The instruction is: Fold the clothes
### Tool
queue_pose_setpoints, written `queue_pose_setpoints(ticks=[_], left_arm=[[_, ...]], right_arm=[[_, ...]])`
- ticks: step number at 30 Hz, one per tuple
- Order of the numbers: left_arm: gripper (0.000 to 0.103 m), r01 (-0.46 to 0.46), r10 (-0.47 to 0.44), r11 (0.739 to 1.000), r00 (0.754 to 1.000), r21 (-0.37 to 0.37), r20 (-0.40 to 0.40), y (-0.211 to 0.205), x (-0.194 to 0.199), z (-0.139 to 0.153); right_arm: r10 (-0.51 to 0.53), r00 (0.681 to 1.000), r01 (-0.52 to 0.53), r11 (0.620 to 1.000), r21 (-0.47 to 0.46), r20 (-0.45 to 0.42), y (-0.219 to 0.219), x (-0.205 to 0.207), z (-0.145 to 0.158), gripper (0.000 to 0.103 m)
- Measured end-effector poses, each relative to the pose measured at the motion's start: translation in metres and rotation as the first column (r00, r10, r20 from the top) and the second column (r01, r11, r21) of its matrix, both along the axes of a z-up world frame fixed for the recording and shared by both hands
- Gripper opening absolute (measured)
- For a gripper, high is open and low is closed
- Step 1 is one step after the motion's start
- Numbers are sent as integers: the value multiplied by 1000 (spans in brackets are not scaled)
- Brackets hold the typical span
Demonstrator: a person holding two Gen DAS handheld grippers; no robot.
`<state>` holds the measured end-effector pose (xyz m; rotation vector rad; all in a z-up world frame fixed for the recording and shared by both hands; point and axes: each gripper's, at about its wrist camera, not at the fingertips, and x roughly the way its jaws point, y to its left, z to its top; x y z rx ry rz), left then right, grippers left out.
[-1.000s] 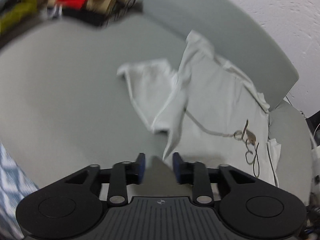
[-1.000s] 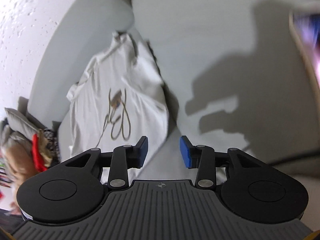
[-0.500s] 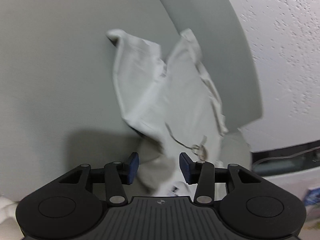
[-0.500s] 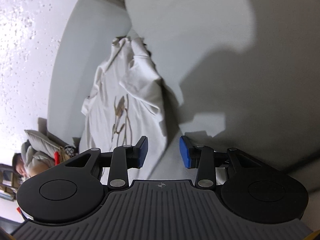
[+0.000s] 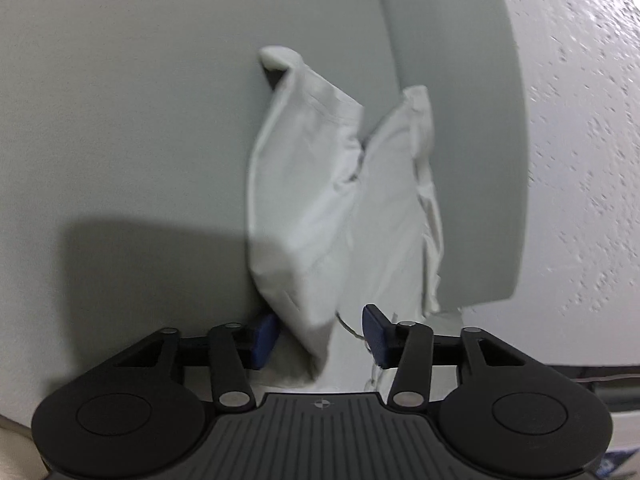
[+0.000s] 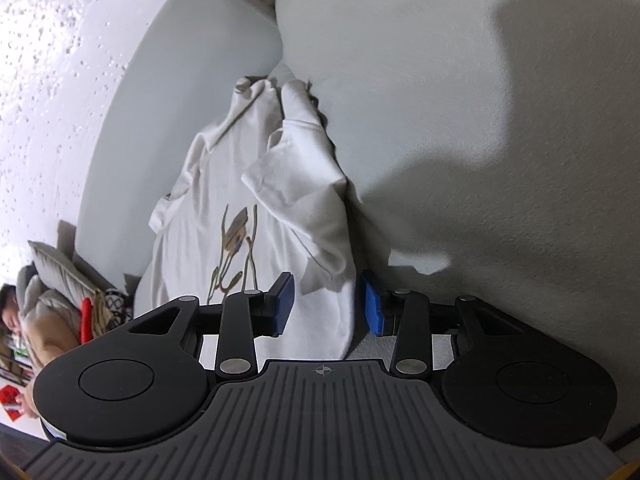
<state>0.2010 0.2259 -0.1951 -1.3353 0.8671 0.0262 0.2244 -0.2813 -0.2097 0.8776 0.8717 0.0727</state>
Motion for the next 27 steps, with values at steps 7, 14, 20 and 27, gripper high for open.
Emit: queue_pose_setpoints(ticks=[7,14,20,27], left_arm=[[36,-8,8,996,1000,85,9,3,16,2],[4,-64,66,993,998,95,-14,9,20,-8],[3,-19,15,944,1000,329,15,10,14,37],[3,161,-173,839,985,519,-26,-14,0,100]], right_arm=[[2,1000,-2,1000,-14,6,-2,1,-1,43],[16,1000,-13,993,-118,21,7,15,4,24],[19,999,-8,963,-270,39,3,17,43,2],[-11,999,28,930,-367,49,-7,-8,113,2]])
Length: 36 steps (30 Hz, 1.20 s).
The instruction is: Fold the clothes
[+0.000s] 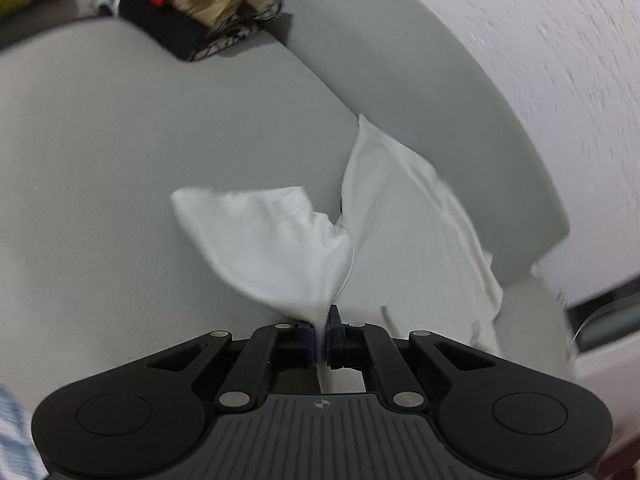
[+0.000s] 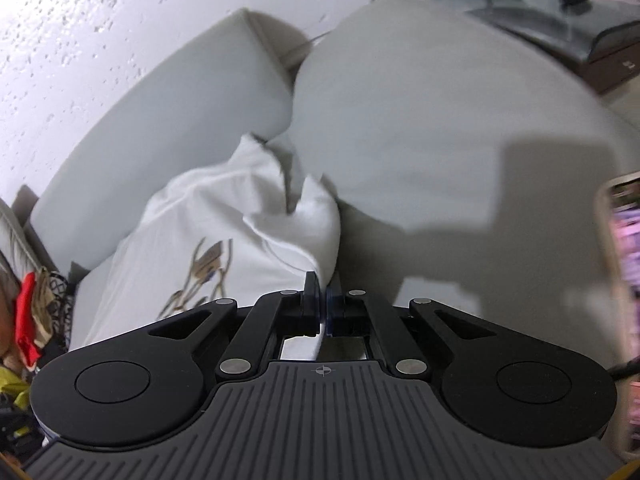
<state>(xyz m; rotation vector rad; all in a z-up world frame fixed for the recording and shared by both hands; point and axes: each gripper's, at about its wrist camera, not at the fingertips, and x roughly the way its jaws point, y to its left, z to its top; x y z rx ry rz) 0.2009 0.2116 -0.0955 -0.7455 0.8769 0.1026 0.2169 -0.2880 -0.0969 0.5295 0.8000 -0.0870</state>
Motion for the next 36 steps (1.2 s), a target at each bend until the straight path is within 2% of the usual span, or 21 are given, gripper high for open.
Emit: queue_pose_setpoints(ticks=[2,4,7,9,11,12,13,15,16,17,20,21,23,25,27,28,30,33,35,36], left_arm=[[3,31,-30,999,999,25,-34,-4,-8,5],[3,78,-73,993,995,84,-64,-11,-15,6],[3,132,-110,976,985,172,-132,-24,-22,-5],[4,168,-128,959,976,229,-179,-34,-25,-13],[5,197,-133,931,968,308,-215,-45,-27,-20],[5,214,-138,912,963,349,-230,-51,-29,-23],[6,233,-143,889,959,394,-246,-58,-29,-24],[13,267,-145,842,949,468,-280,-70,-32,-24],[16,261,-137,829,952,494,-273,-72,-38,-19],[17,255,-130,815,955,520,-266,-74,-43,-14],[20,232,-111,772,966,591,-234,-82,-59,2],[20,219,-119,768,972,602,-201,-86,-64,9],[21,210,-162,780,978,590,-134,-95,-78,21],[24,235,-226,814,971,532,-83,-105,-80,28],[28,294,-296,827,952,479,-74,-122,-71,23],[28,325,-329,821,941,469,-77,-132,-66,18],[28,381,-387,786,917,487,-94,-153,-57,6],[27,439,-444,732,887,521,-125,-178,-52,-16],[26,482,-469,714,868,508,-163,-187,-56,-28],[26,507,-481,702,856,500,-191,-188,-61,-31]], right_arm=[[-20,999,21,1000,21,-40,-11,-12,5,2],[-32,996,35,999,33,-82,-21,-24,7,2],[-42,990,42,999,1,-138,-22,-41,-5,2],[-38,983,38,999,-4,-177,-23,-52,-16,2],[-9,978,6,1000,-14,-209,-16,-55,-28,2],[-9,978,-1,999,-50,-207,-12,-57,-32,3],[-3,978,-15,996,-87,-208,-7,-58,-34,9],[17,969,-52,989,-137,-245,1,-61,-37,24],[38,966,-75,987,-139,-255,3,-64,-35,41],[61,965,-101,984,-146,-256,4,-70,-30,49],[116,959,-167,969,-184,-260,10,-87,-13,53],[127,957,-184,961,-205,-260,14,-93,-6,53],[172,958,-222,951,-215,-229,21,-102,7,53],[239,951,-275,943,-187,-196,35,-97,15,51],[307,936,-331,934,-133,-171,53,-92,16,49],[332,928,-355,926,-126,-170,61,-87,12,49],[380,910,-401,909,-114,-168,78,-78,6,49],[416,895,-441,880,-178,-159,94,-69,-5,49],[428,881,-466,859,-213,-202,101,-71,-14,49],[440,863,-489,850,-196,-246,102,-75,-20,49]])
